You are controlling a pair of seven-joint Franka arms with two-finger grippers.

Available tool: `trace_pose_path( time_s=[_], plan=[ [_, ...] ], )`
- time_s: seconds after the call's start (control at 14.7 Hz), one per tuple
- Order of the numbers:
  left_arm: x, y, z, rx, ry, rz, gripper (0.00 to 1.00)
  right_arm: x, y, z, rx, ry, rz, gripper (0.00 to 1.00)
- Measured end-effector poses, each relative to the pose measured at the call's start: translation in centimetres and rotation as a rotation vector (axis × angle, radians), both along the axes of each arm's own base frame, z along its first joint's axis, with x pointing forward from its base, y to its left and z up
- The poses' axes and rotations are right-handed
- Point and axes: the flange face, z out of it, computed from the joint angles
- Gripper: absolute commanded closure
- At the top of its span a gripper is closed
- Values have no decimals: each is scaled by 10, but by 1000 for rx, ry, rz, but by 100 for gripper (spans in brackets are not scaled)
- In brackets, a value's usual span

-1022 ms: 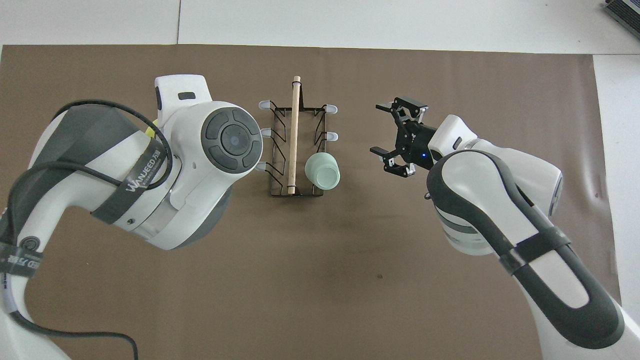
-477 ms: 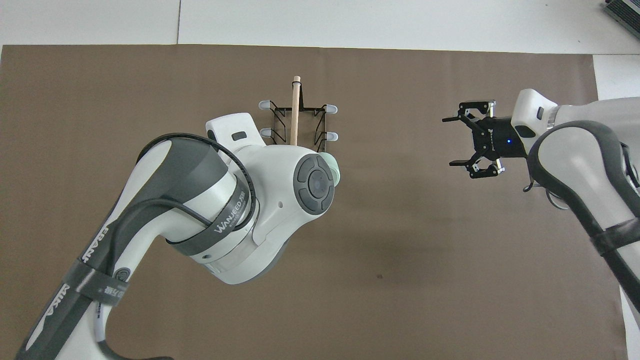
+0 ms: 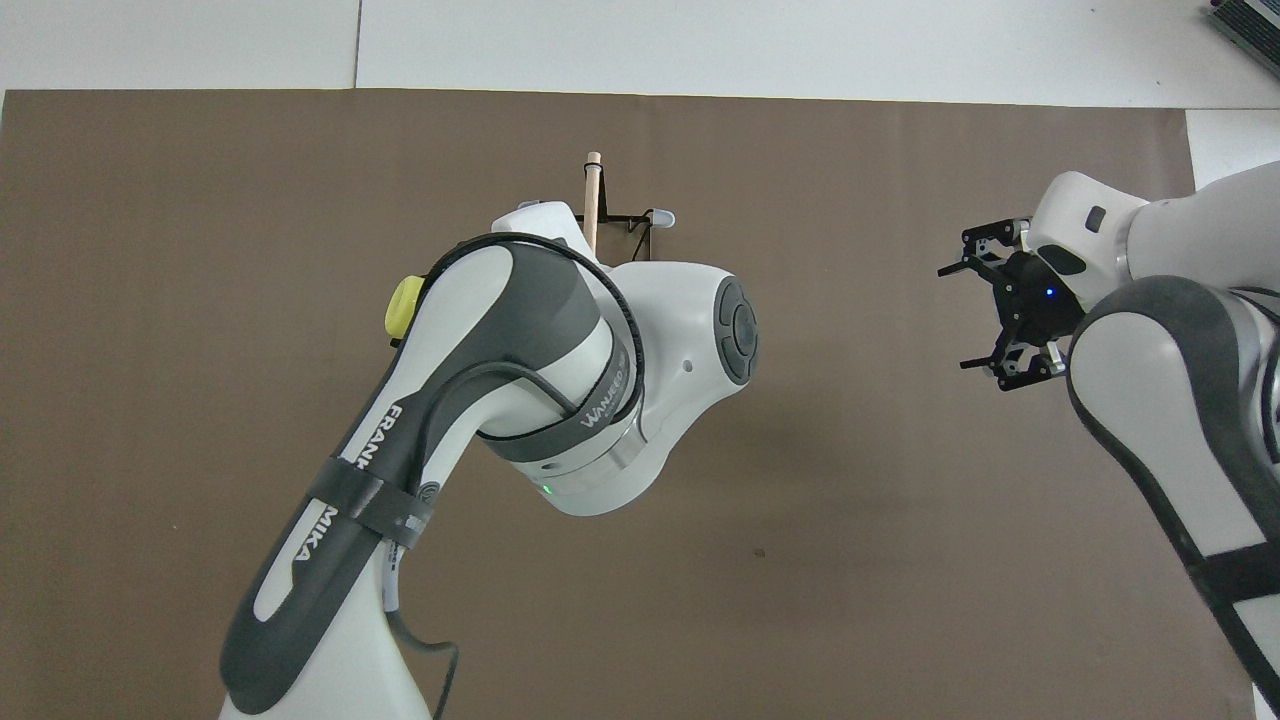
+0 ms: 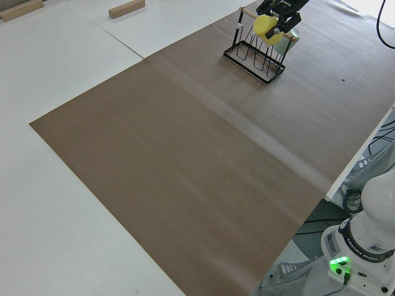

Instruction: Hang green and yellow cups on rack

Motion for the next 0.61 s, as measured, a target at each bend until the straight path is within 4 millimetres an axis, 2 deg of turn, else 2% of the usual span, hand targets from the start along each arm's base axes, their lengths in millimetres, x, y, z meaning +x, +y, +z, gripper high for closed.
trace_pose_path(
  time_s=[0.2, 0.41, 0.61],
  plan=[
    [5, -6, -14, 56, -15, -18, 100, -17, 0, 21, -34, 60, -134, 0],
    [-9, -30, -25, 98, -23, -78, 100, -25, -5, 29, -79, 132, -308, 0],
    [-23, -47, -36, 147, -35, -137, 100, -33, -7, 47, -117, 224, -550, 0]
  ],
)
